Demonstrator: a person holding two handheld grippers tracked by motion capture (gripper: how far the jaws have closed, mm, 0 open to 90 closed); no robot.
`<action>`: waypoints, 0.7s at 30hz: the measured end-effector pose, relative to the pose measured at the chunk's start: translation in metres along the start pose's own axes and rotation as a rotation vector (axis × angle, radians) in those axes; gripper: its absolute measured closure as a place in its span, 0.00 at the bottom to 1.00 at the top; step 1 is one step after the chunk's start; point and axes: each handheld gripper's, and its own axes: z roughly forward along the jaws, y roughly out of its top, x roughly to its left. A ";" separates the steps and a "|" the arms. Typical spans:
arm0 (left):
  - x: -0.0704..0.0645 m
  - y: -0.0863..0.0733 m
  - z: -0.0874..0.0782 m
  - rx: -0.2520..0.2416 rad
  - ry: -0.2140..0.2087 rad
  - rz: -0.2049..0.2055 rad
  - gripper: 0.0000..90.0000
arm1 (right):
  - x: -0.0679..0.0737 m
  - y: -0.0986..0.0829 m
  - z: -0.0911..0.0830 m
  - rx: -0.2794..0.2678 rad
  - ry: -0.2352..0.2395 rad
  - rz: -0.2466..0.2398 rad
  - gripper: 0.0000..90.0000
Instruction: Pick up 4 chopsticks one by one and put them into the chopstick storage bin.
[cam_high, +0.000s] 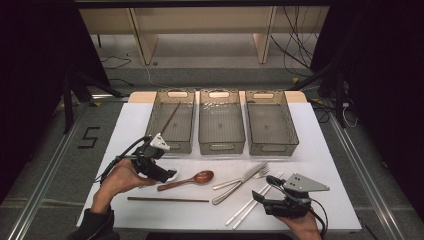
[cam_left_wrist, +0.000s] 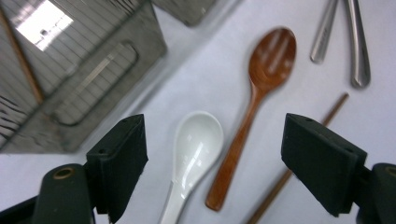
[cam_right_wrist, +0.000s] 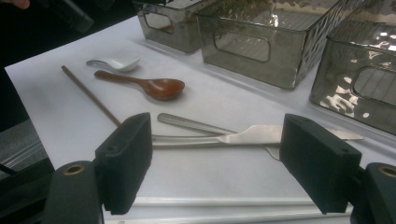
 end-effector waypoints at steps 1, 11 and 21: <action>-0.001 -0.002 0.000 0.020 -0.005 0.014 0.24 | 0.000 0.000 0.000 0.000 0.000 0.001 0.29; -0.014 -0.014 0.015 0.178 -0.030 0.050 0.27 | 0.000 0.000 0.000 0.001 -0.002 -0.002 0.29; -0.017 -0.030 0.029 0.289 -0.039 0.072 0.38 | 0.000 0.000 0.000 0.001 -0.001 -0.002 0.29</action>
